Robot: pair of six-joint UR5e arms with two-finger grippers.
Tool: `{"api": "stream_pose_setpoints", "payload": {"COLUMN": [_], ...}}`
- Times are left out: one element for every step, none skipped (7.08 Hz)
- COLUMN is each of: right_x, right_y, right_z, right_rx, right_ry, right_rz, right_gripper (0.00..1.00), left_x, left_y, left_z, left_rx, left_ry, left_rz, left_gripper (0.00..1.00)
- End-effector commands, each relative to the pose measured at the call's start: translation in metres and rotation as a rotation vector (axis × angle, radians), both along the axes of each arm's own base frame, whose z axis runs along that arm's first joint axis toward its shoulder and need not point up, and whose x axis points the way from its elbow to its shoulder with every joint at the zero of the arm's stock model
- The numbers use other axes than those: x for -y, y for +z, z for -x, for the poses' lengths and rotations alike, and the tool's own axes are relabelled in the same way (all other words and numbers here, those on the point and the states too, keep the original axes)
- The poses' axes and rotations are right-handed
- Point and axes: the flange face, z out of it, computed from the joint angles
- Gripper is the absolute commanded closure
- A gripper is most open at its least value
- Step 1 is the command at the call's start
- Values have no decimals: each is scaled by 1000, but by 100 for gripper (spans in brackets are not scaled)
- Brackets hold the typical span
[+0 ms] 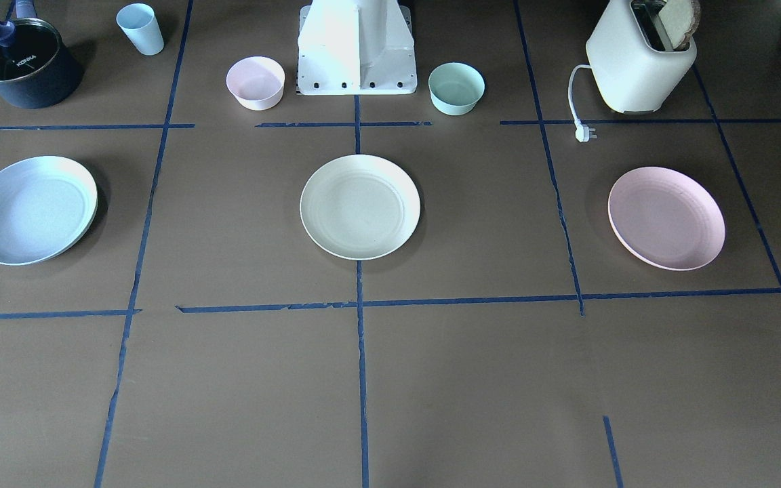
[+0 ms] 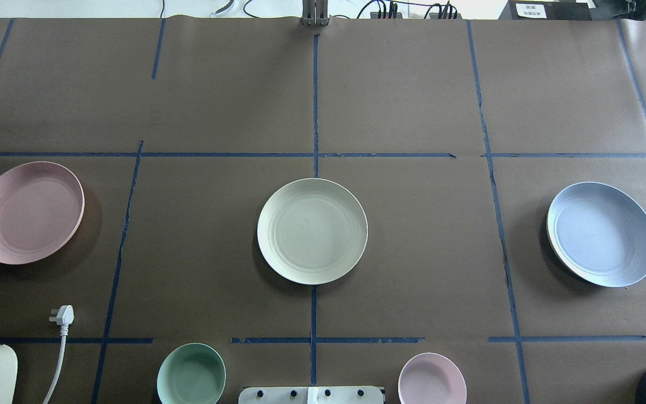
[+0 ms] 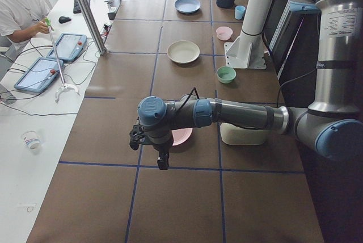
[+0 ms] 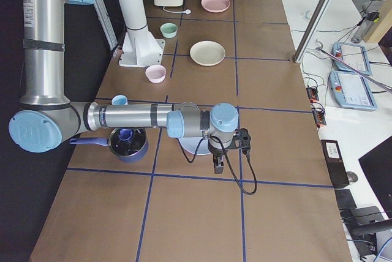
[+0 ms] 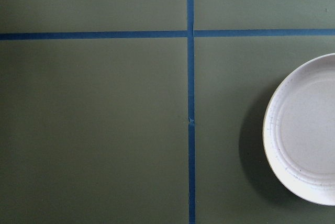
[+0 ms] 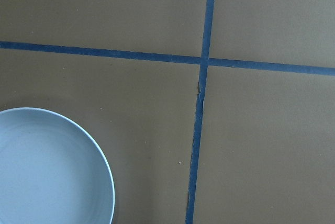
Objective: Stack three plates with pink and blue
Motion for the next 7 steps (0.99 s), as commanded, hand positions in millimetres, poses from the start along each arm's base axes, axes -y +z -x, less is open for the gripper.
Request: {"api": "stream_pose_setpoints", "payload": {"right_x": [0, -1, -1, 0, -1, 0, 0], "right_y": [0, 1, 2, 1, 1, -1, -1], "right_z": [0, 0, -1, 0, 0, 0, 0], "right_rx": [-5, -4, -7, -2, -1, 1, 1], "right_ry": [3, 7, 14, 14, 14, 13, 13], "right_rz": [3, 9, 17, 17, 17, 13, 11], "right_gripper": [0, 0, 0, 0, 0, 0, 0], "left_x": [0, -1, -1, 0, 1, 2, 1], "left_y": [-8, -10, -7, -19, -19, -17, -12], "left_z": [1, 1, 2, 2, 0, -2, -1], "left_rx": [2, 3, 12, 15, 8, -2, 1], "left_ry": [-6, -4, -6, -6, -5, -4, -2], "left_rz": [-11, -12, -9, -36, -37, -34, -27], "left_gripper": [0, 0, 0, 0, 0, 0, 0]}}
